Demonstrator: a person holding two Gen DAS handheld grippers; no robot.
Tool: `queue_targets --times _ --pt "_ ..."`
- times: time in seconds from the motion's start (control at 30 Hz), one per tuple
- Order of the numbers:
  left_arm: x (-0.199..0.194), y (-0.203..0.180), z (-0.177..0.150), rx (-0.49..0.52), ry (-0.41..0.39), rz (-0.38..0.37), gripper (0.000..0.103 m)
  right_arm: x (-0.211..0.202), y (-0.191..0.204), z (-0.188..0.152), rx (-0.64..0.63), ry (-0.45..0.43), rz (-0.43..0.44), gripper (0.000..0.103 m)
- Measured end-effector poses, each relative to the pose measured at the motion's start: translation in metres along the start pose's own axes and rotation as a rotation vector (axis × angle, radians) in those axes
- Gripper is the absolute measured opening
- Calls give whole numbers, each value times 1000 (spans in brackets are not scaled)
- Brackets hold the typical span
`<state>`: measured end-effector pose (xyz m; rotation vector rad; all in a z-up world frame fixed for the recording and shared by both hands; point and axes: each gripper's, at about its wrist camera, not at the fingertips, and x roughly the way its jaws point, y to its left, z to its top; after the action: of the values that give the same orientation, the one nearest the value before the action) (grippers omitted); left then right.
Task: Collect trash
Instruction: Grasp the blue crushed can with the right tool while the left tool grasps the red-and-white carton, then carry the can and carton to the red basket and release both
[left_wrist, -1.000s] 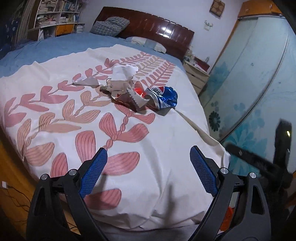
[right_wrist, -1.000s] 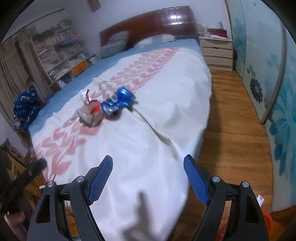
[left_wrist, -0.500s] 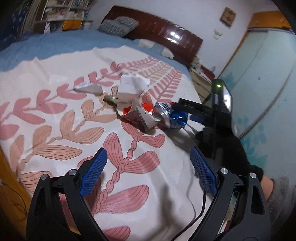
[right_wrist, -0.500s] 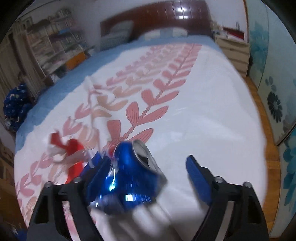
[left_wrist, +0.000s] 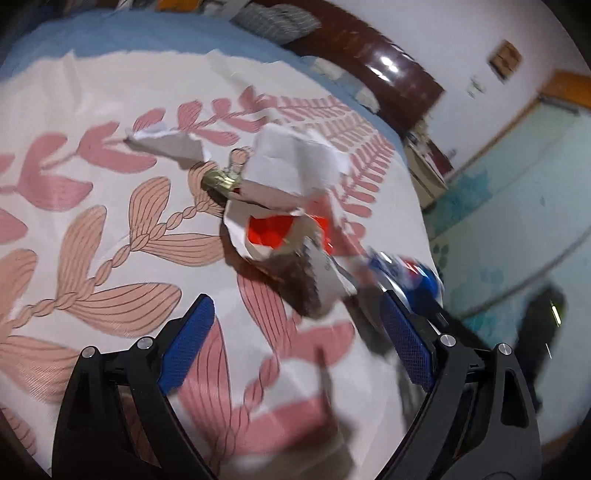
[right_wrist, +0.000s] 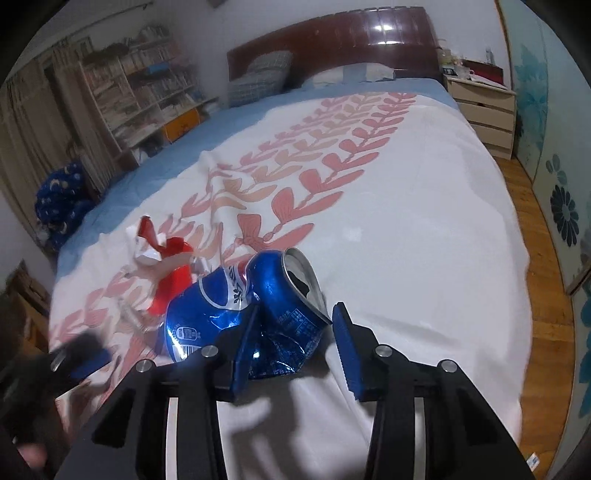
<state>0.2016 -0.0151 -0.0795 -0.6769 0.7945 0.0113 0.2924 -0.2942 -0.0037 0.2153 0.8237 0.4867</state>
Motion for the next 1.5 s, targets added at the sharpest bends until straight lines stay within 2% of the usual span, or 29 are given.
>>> queue_targets --times 0.07,0.23,0.33,0.37,0.4,0.43,0.5,0.67,0.73,0.8,0.93,1.03,1.07,1.13,1.17,1.33,1.5 --pt "10 0 6 -30 1 18 90 -26 -9 -8 33 -13 13 40" --pt "35 -9 13 -2 37 96 90 -70 -24 -36 78 -2 34 37" --pt "40 -10 15 11 40 94 89 -85 -30 -56 57 14 21 35" --pt "39 -9 14 12 39 92 86 -86 -32 -62 54 23 19 33" --pt "39 -9 14 13 40 87 63 -86 -33 -66 57 32 23 31" --pt "39 -8 13 11 53 79 56 -86 -36 -70 67 45 28 29" --pt "40 -7 15 9 56 58 48 -85 -39 -73 78 54 26 25" --pt "23 -11 8 53 45 63 29 -88 -45 -67 113 42 21 27" --pt "15 -12 3 65 40 60 28 -89 -47 -63 113 34 3 31" --pt "7 -12 0 82 36 56 28 -91 -54 -59 130 14 -30 60" --pt "-10 -17 -8 130 27 34 27 -70 -56 -40 144 25 -31 64" --pt "-17 -20 -16 164 30 20 27 -50 -46 -21 95 12 -44 70" --pt "-18 -21 -18 170 33 17 27 -43 -42 -15 79 15 -55 69" --pt "-20 -20 -24 181 41 14 27 -25 -38 -7 67 35 -56 56" --pt "-21 -20 -26 183 46 13 27 -18 -35 -6 63 49 -53 42" --pt "-29 -19 -33 182 39 9 27 -14 -23 -4 44 44 -56 39" --pt "-47 -32 -44 223 13 14 27 -49 -19 -10 69 21 -4 37"
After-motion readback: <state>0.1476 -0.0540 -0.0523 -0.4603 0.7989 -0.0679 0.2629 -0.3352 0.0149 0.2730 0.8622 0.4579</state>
